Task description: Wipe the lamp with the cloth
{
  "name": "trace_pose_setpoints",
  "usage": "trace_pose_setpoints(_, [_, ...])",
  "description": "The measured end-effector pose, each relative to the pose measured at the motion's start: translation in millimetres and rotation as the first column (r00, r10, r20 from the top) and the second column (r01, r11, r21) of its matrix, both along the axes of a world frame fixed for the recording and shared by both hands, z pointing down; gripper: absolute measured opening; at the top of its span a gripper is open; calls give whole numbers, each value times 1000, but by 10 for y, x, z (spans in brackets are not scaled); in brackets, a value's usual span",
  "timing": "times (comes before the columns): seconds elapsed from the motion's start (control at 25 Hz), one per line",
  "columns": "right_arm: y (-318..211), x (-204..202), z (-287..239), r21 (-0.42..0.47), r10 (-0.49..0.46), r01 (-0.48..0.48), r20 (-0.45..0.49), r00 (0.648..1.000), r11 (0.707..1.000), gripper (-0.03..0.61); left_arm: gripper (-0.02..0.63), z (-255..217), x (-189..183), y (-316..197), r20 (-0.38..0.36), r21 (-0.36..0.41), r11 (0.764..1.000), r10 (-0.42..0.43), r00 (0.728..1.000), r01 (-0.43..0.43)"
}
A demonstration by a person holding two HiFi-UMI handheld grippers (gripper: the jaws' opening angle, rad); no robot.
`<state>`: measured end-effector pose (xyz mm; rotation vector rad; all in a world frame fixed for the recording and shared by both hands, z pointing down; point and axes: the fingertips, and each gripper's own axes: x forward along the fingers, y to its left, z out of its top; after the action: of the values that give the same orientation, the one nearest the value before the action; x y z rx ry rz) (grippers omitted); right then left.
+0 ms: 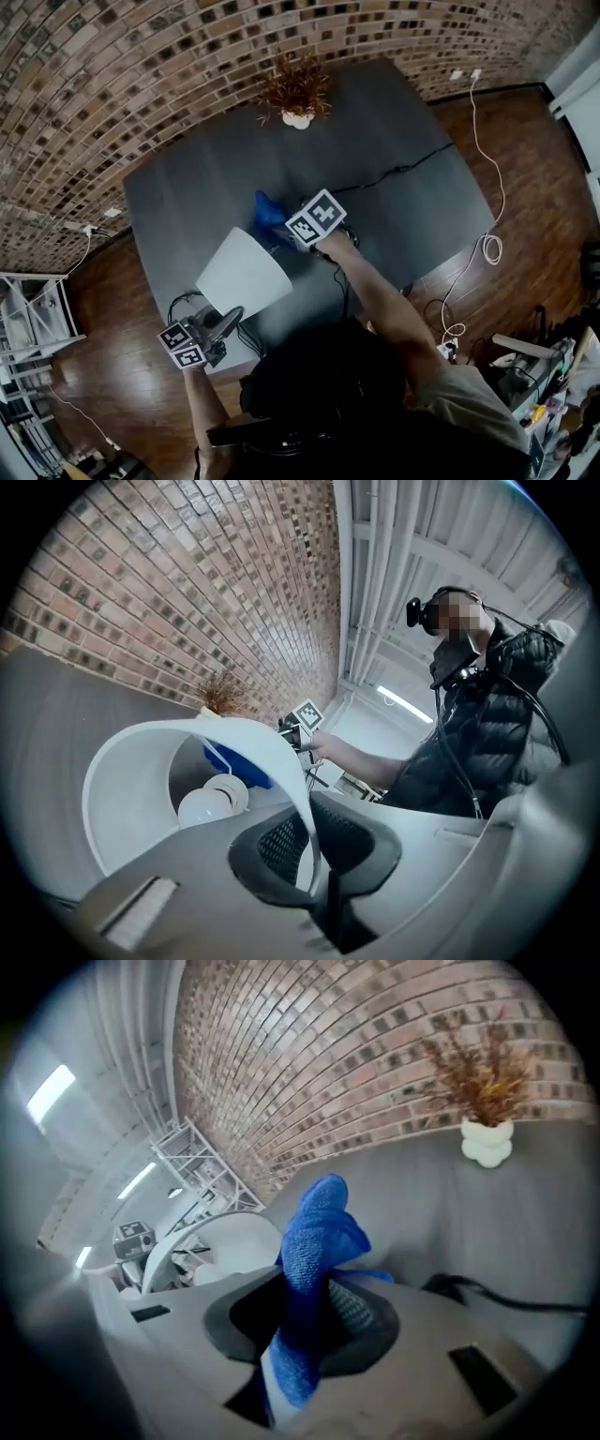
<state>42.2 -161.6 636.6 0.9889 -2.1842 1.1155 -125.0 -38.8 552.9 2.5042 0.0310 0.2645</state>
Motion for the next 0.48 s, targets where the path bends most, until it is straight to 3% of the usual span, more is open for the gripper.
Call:
trace_pose_setpoints(0.12, [-59, 491, 88, 2, 90, -90, -81, 993, 996, 97, 7, 21, -6, 34, -3, 4, 1000, 7, 1000, -7])
trace_pose_setpoints(0.24, [-29, 692, 61, 40, 94, -90, -115, 989, 995, 97, 6, 34, -17, 52, -5, 6, 1000, 1, 1000, -1])
trace_pose_setpoints(0.32, [4, 858, -81, 150, 81, -41, -272, 959, 988, 97, 6, 31, -9, 31, -8, 7, 1000, -13, 1000, 13])
trace_pose_setpoints(0.4, [5, 1071, -366, 295, 132, 17, -475, 870, 955, 97, 6, 4, -13, -57, -18, -4, 999, -48, 999, 48])
trace_pose_setpoints(0.48, [21, 1372, -676, 421, 268, 18, -610, 746, 907, 97, 9, -35, -48, -225, -39, -49, 992, -122, 992, 120])
